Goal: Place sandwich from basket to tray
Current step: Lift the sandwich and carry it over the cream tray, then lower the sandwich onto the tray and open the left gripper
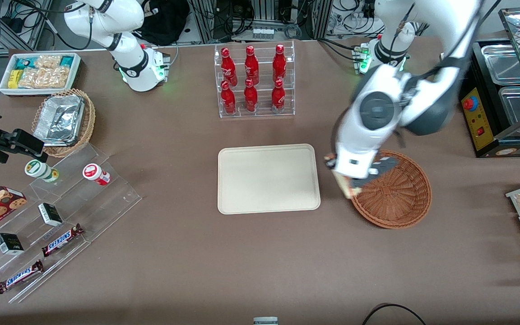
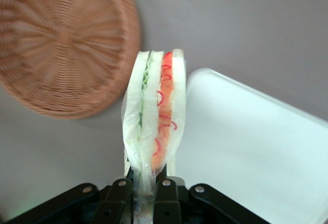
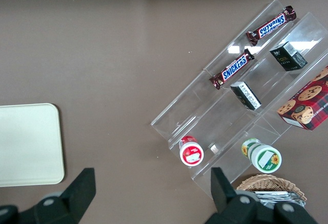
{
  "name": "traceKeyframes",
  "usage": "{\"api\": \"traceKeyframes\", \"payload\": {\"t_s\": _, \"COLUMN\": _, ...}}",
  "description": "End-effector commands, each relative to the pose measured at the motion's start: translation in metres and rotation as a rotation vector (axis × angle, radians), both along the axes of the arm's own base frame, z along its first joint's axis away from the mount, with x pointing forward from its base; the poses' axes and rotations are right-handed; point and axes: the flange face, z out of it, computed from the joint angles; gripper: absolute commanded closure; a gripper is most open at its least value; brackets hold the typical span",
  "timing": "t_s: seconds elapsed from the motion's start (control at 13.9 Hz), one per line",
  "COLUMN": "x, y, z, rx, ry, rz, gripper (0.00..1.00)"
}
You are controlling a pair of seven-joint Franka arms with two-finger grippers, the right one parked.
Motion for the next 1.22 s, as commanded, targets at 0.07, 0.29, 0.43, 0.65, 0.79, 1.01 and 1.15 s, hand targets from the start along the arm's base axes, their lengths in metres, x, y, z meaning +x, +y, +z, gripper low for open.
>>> {"api": "traceKeyframes", "payload": {"t_s": 0.07, "x": -0.013, "y": -0.083, "z": -0.037, "rx": -0.084, "ry": -0.059, "rz": -0.134, "gripper": 0.87}}
{"api": "traceKeyframes", "payload": {"t_s": 0.29, "x": -0.031, "y": -0.118, "z": -0.065, "rx": -0.084, "ry": -0.096, "rz": -0.223, "gripper": 0.86}}
{"api": "traceKeyframes", "payload": {"t_s": 0.43, "x": -0.047, "y": -0.144, "z": -0.089, "rx": -0.092, "ry": -0.103, "rz": -0.28, "gripper": 0.85}}
{"api": "traceKeyframes", "payload": {"t_s": 0.65, "x": -0.059, "y": -0.164, "z": -0.114, "rx": -0.1, "ry": -0.135, "rz": -0.339, "gripper": 0.86}}
{"api": "traceKeyframes", "payload": {"t_s": 0.79, "x": -0.062, "y": -0.166, "z": -0.128, "rx": -0.085, "ry": -0.127, "rz": -0.353, "gripper": 0.86}}
{"api": "traceKeyframes", "payload": {"t_s": 1.01, "x": -0.07, "y": -0.173, "z": -0.144, "rx": -0.078, "ry": -0.108, "rz": -0.362, "gripper": 0.86}}
{"api": "traceKeyframes", "payload": {"t_s": 1.15, "x": -0.07, "y": -0.174, "z": -0.147, "rx": -0.086, "ry": -0.108, "rz": -0.355, "gripper": 0.85}}
